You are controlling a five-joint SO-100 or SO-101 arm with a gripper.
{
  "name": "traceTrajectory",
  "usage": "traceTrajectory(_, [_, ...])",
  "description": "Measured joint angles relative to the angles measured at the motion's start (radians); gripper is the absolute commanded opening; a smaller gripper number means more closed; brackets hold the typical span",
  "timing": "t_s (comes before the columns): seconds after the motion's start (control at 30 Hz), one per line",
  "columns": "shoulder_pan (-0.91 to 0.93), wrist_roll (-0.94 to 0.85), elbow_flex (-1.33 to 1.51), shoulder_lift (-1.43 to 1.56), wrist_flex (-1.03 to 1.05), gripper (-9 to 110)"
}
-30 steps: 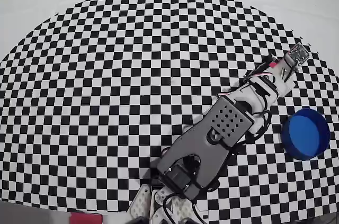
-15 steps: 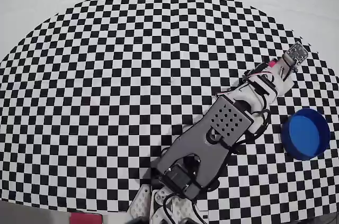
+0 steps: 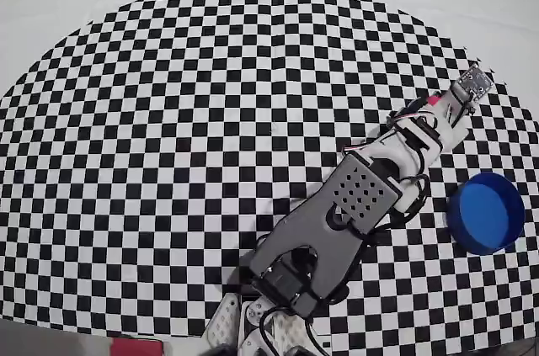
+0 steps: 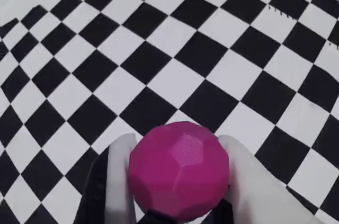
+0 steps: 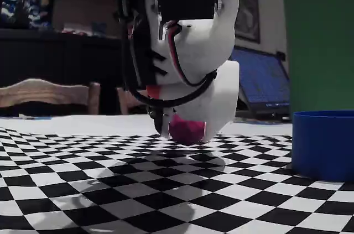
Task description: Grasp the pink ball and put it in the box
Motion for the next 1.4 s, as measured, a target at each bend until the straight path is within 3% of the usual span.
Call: traceTrajectory(1.4, [0.095,0.000,0.494,0.584,0.000,0])
